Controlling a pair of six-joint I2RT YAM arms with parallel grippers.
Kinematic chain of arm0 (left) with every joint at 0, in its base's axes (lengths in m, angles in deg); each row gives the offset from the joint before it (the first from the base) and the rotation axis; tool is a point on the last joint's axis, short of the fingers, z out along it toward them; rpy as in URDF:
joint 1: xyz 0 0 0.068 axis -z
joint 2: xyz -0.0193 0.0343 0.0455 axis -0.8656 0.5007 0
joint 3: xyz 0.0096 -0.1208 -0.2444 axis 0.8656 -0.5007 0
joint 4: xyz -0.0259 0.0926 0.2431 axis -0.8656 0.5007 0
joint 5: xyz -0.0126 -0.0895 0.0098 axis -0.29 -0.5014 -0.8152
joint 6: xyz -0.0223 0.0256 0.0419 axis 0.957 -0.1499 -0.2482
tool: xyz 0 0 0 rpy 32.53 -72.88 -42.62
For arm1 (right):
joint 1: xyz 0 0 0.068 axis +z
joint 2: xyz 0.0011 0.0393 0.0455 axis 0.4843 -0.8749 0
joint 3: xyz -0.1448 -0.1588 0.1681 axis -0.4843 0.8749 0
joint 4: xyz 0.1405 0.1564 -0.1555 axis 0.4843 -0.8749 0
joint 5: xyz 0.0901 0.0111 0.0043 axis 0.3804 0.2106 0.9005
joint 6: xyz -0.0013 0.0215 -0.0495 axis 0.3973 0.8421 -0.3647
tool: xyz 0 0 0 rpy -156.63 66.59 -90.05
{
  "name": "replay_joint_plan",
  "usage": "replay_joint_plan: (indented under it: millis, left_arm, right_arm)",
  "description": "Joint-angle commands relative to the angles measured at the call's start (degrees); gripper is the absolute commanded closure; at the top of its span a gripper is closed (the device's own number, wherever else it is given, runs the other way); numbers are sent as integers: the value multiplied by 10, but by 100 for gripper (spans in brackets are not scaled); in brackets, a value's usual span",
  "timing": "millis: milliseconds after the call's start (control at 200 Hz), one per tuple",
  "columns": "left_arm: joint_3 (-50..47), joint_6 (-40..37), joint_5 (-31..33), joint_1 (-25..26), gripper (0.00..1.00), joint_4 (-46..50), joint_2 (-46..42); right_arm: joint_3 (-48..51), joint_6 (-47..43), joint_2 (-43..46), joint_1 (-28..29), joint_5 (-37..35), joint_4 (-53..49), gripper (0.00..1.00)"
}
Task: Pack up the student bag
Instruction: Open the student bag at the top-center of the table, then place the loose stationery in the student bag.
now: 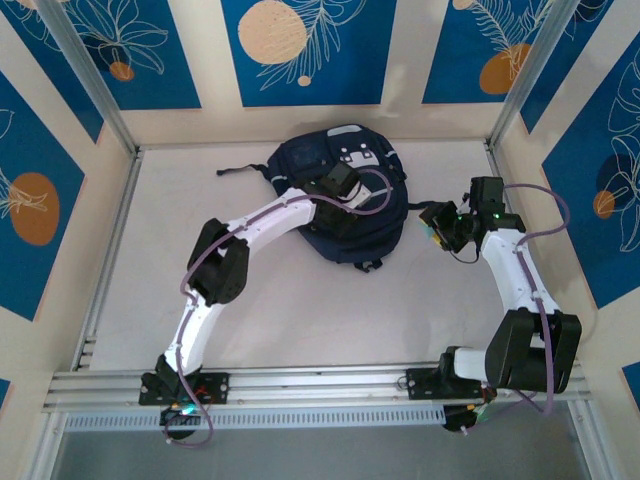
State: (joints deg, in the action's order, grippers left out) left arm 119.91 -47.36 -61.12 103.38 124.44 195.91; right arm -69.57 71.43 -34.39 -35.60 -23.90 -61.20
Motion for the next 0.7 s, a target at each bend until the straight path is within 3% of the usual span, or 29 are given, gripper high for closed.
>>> replay_joint_plan:
  millis: [0,250,490,695]
  left_arm:
    - [12,1,8,-2,100,-16,-16]
    - [32,61,-76,-16,100,-11,-73]
    - [71,72,-89,-20,100,-1,-68]
    - [77,77,-89,-20,100,0,-68]
  right_arm:
    - [-6,-2,13,-3,23,0,51]
    - [7,28,2,29,30,20,51]
    - [-13,56,-63,94,21,42,51]
    - [-97,75,-171,144,20,45,50]
